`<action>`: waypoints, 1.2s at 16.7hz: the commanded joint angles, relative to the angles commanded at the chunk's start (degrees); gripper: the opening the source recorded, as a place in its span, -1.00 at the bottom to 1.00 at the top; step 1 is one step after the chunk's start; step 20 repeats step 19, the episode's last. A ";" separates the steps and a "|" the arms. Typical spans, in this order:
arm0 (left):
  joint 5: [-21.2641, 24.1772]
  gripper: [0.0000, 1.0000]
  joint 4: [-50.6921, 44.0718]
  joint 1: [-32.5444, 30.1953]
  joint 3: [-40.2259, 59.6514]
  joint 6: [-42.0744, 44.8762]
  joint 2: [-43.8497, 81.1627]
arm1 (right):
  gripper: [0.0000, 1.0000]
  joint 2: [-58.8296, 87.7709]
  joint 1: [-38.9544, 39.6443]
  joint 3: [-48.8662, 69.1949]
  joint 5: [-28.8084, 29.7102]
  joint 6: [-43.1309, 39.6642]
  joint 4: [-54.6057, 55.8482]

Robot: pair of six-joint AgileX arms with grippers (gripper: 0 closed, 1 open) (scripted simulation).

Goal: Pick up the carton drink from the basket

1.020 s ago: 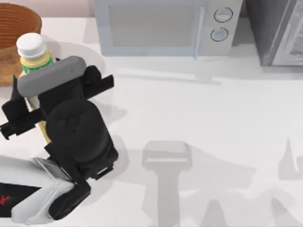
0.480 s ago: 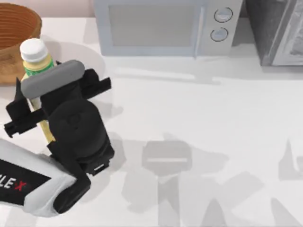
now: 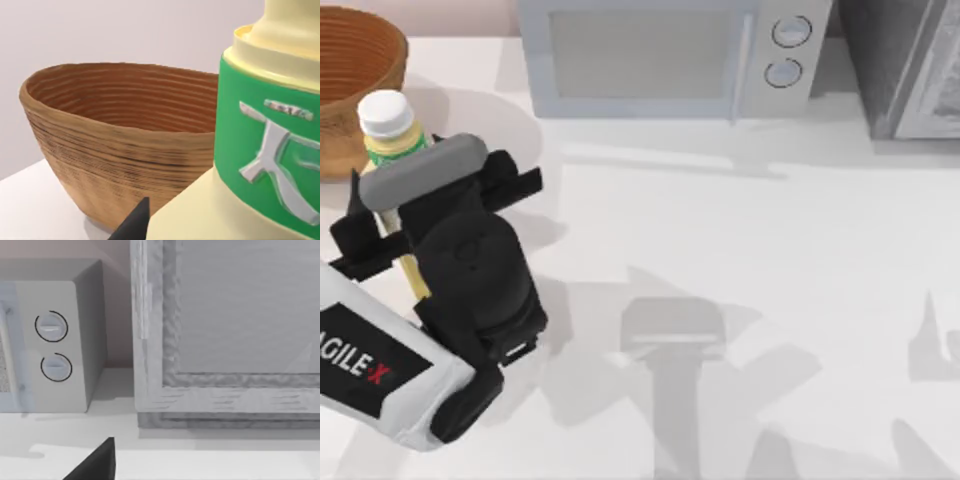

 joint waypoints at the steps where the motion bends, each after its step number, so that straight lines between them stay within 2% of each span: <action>1: 0.00 -0.85 0.00 0.00 0.00 0.00 0.00 | 1.00 0.00 0.00 0.00 0.00 0.00 0.00; 13: 0.00 0.96 0.00 0.00 0.00 0.00 0.00 | 1.00 0.00 0.00 0.00 0.00 0.00 0.00; 20: 0.00 1.00 0.00 0.00 0.00 0.00 0.00 | 1.00 0.00 0.00 0.00 0.00 0.00 0.00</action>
